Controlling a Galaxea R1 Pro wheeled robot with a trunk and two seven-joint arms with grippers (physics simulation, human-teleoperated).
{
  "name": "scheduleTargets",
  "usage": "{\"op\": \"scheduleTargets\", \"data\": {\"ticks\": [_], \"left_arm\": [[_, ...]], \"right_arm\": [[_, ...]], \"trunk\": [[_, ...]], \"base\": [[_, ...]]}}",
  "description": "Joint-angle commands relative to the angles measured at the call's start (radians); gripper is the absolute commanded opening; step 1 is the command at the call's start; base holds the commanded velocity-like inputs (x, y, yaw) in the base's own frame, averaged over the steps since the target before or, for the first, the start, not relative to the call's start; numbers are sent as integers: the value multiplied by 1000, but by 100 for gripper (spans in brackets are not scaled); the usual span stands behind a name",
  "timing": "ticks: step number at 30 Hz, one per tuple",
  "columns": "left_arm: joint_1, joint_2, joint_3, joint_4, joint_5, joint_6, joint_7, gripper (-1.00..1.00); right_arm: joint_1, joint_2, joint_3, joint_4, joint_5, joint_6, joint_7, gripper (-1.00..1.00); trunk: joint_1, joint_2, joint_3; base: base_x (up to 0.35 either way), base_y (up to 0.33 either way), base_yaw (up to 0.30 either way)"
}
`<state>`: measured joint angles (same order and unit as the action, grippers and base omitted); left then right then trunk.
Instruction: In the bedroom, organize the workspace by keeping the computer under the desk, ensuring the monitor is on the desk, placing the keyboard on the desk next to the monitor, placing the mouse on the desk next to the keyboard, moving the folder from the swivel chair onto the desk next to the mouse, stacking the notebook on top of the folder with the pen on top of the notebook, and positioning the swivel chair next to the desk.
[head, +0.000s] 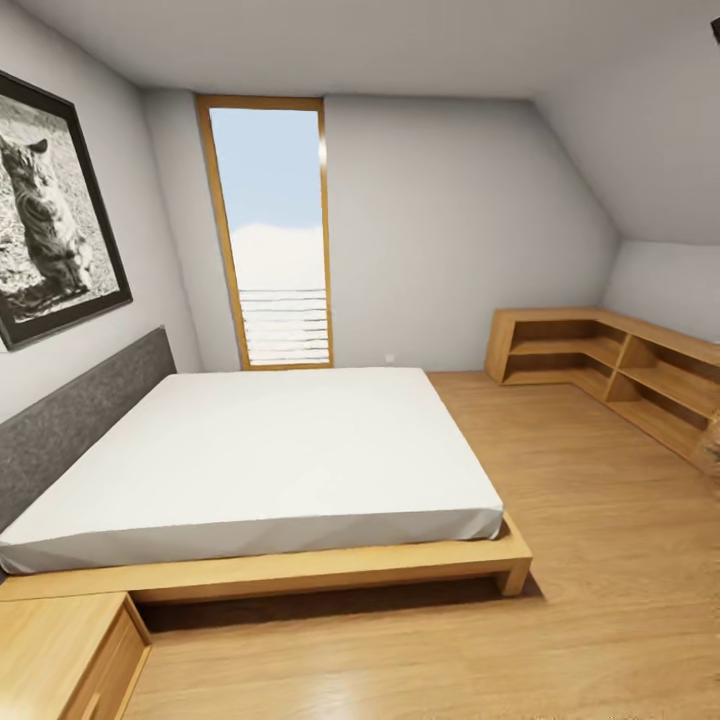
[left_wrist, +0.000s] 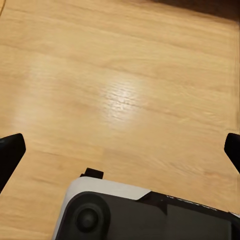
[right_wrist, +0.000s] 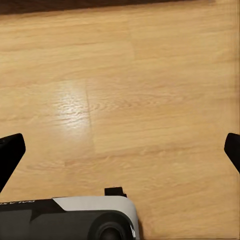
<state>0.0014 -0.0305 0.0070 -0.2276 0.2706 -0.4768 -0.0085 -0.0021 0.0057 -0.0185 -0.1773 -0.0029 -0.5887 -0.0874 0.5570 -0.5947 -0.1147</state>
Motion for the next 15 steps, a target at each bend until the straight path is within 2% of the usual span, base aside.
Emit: {"op": "scheduleTargets", "data": {"ticks": [1, 7, 15], "left_arm": [[0, 0, 0, -1, 4, -2, -1, 100], [0, 0, 1, -1, 4, -2, -1, 100], [0, 0, 1, -1, 4, -2, -1, 100]], "right_arm": [[0, 0, -1, -1, 0, -2, -2, 100], [-1, -3, -1, -1, 0, -2, -2, 100], [0, -4, -1, -1, 0, -3, -2, 100]], "trunk": [[0, -1, -1], [0, -1, 2], [0, -1, 5]], "base": [[0, 5, -274], [24, 92, -274], [126, 236, -238]]}}
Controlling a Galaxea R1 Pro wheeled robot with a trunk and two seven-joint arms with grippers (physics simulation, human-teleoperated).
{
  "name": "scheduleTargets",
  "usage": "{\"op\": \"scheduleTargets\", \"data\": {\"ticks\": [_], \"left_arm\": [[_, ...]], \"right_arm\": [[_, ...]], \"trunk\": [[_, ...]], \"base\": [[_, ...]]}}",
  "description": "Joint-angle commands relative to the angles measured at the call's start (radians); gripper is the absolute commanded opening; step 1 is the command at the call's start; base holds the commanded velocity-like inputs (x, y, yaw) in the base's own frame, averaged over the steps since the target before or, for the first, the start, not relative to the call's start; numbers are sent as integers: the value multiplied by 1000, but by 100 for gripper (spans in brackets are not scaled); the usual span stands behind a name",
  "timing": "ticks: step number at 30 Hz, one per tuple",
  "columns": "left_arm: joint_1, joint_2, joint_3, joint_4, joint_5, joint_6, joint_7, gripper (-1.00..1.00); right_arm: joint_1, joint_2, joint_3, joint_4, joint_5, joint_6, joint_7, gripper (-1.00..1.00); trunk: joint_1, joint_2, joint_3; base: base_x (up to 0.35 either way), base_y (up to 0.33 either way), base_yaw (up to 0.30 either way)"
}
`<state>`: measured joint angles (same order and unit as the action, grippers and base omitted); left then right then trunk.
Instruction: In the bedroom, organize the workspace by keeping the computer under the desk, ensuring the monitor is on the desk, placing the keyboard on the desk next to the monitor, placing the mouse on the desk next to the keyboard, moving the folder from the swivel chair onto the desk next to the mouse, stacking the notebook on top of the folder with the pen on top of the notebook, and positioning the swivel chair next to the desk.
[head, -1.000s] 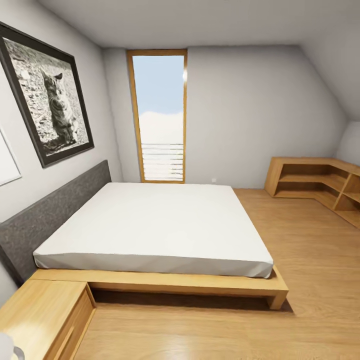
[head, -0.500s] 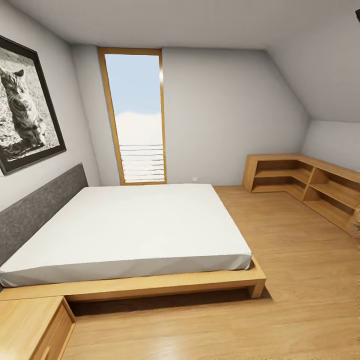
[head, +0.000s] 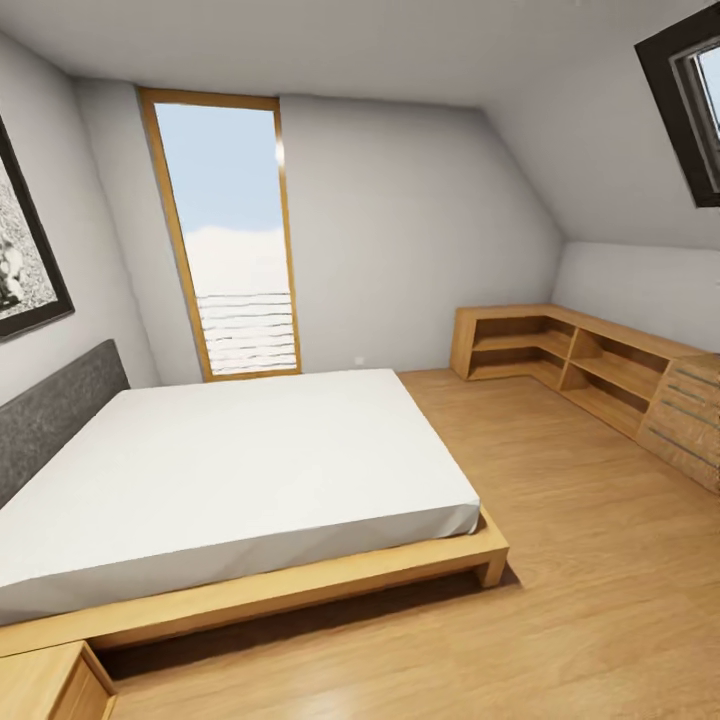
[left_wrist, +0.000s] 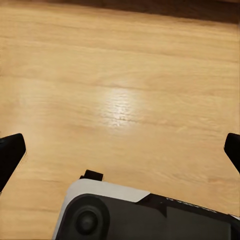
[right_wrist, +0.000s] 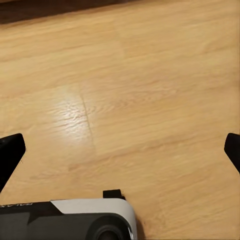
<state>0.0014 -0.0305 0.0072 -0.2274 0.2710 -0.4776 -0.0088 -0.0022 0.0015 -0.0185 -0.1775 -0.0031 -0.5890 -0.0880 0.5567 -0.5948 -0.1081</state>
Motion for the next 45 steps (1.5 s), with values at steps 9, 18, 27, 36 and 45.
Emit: {"op": "scheduleTargets", "data": {"ticks": [9, 18, 27, 36, 45], "left_arm": [[0, -1, 0, -1, 4, -1, -2, 100], [0, -2, 0, 0, 4, -1, -2, 100], [0, -2, 0, 0, 4, -1, -2, 100], [0, -2, 0, 0, 4, -1, -2, 100], [0, -2, 0, 0, 4, -1, -1, 100]], "right_arm": [[0, 0, -1, 0, 0, -7, -1, 100], [0, 0, -1, 0, 0, -8, -1, 100], [0, 0, -1, 0, 0, -8, -1, 100], [0, 0, -1, 0, 0, -11, -1, 100], [0, 0, -1, 0, 0, -12, -1, 100]], "trunk": [[1, -1, -1], [1, -1, -1], [1, -1, 0], [1, -1, 5], [1, -1, 11]], "base": [[161, 232, -53], [41, 48, -6], [5, 6, -27], [1, 1, -184], [0, 0, -242]]}}
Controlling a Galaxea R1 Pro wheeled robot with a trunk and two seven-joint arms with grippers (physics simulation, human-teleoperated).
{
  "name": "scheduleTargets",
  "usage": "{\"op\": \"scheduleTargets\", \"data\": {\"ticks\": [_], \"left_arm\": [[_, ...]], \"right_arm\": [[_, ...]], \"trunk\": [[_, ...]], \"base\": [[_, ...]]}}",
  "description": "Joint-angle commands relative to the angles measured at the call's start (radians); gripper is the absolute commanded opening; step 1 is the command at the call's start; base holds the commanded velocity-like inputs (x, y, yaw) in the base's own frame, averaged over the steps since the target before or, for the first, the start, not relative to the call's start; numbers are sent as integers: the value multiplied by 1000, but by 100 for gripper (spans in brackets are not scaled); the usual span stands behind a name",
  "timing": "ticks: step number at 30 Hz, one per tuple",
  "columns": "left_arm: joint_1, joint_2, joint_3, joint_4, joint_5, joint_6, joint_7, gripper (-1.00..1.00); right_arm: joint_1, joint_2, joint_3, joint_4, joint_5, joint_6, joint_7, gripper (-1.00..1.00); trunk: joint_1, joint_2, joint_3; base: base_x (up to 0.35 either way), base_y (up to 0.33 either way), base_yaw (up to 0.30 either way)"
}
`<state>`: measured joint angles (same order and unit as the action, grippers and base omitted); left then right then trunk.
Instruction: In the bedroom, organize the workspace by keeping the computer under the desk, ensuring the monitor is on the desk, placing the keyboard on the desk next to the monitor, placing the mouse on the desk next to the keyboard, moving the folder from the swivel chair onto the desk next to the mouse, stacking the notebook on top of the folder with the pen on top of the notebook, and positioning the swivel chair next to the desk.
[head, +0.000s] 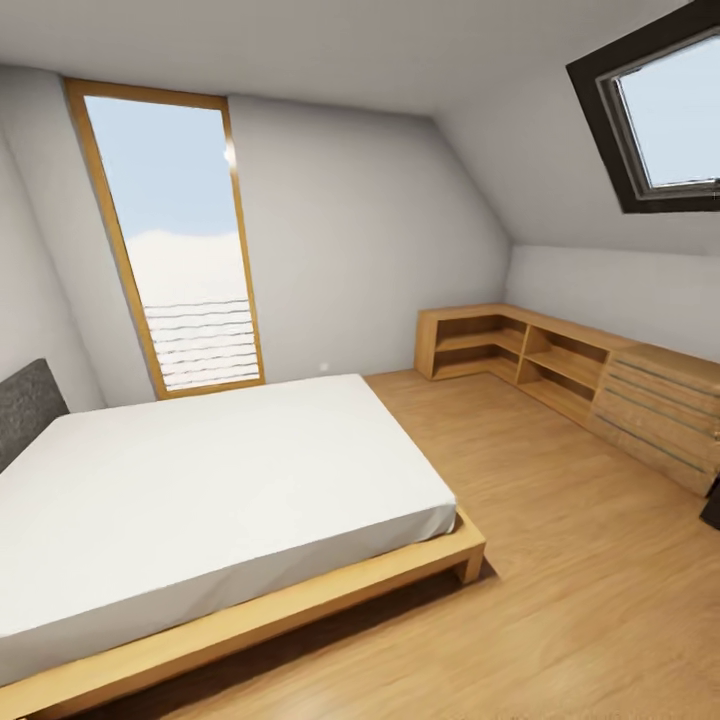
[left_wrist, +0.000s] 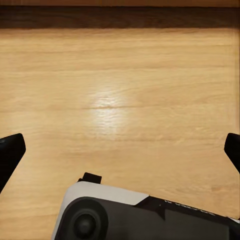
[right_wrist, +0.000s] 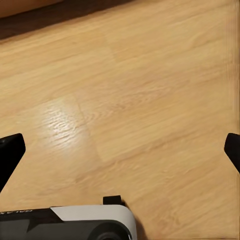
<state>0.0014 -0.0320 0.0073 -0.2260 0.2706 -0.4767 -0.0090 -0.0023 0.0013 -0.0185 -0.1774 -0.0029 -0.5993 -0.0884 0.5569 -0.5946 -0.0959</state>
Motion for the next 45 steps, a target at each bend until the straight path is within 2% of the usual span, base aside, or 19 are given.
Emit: {"op": "scheduleTargets", "data": {"ticks": [1, 14, 22, 45], "left_arm": [[0, 0, 0, -1, 4, -2, -1, 100], [0, 0, 0, -1, 4, -2, -1, 100], [0, 0, 0, -1, 4, -2, -1, 100], [0, 0, 0, -1, 4, -2, 0, 100]], "right_arm": [[0, 0, -1, -1, 0, -2, -1, 100], [0, -3, -3, 0, 0, -11, -1, 100], [0, -19, -19, -1, -1, -33, -1, 100], [1, -21, -24, 0, -2, -36, 2, 100]], "trunk": [[0, -1, -1], [0, -1, -1], [0, -1, -9], [0, -1, -30]], "base": [[0, 0, -263], [0, 0, -284], [0, 0, -233], [0, 0, -223]]}}
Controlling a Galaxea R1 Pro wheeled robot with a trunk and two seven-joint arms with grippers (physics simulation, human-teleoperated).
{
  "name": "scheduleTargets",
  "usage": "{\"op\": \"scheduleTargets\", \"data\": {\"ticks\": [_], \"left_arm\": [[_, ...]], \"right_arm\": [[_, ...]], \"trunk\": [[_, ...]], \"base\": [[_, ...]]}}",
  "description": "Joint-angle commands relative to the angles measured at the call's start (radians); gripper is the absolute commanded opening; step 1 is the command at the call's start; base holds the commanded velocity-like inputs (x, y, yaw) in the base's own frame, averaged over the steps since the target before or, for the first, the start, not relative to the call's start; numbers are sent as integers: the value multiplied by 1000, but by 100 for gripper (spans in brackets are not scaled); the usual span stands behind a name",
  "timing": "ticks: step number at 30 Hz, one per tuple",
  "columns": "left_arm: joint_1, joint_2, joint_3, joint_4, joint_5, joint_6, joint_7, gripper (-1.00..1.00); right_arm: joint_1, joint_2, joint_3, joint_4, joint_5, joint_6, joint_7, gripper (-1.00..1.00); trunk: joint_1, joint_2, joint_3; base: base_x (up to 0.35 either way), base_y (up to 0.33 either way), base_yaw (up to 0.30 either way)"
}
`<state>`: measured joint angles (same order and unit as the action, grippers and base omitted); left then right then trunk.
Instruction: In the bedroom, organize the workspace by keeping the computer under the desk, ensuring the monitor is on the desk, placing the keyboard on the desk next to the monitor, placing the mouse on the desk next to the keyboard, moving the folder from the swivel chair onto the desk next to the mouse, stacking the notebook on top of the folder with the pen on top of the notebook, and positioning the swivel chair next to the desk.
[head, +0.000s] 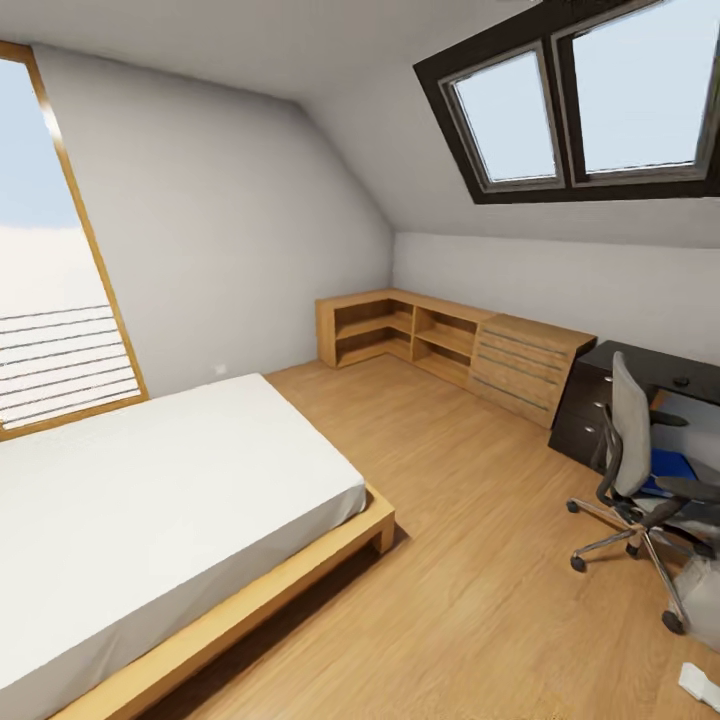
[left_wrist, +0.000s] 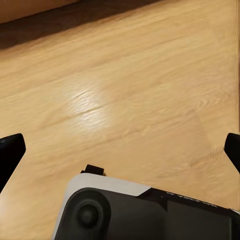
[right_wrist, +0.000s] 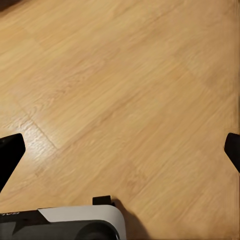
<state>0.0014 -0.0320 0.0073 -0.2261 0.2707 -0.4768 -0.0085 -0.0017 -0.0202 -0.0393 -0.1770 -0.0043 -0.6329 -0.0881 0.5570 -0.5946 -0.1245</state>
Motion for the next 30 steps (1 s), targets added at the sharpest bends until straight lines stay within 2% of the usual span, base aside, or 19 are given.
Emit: {"op": "scheduleTargets", "data": {"ticks": [1, 30], "left_arm": [[0, 0, 0, -1, 4, -2, -1, 100], [0, 0, 0, -1, 4, -3, -1, 100]], "right_arm": [[0, 0, -4, -1, 0, -2, 2, 100], [0, 0, -4, -1, 0, -2, 2, 100]], "trunk": [[0, -1, -2], [0, -1, -2]], "base": [[0, 0, -267], [0, 0, -280]]}}
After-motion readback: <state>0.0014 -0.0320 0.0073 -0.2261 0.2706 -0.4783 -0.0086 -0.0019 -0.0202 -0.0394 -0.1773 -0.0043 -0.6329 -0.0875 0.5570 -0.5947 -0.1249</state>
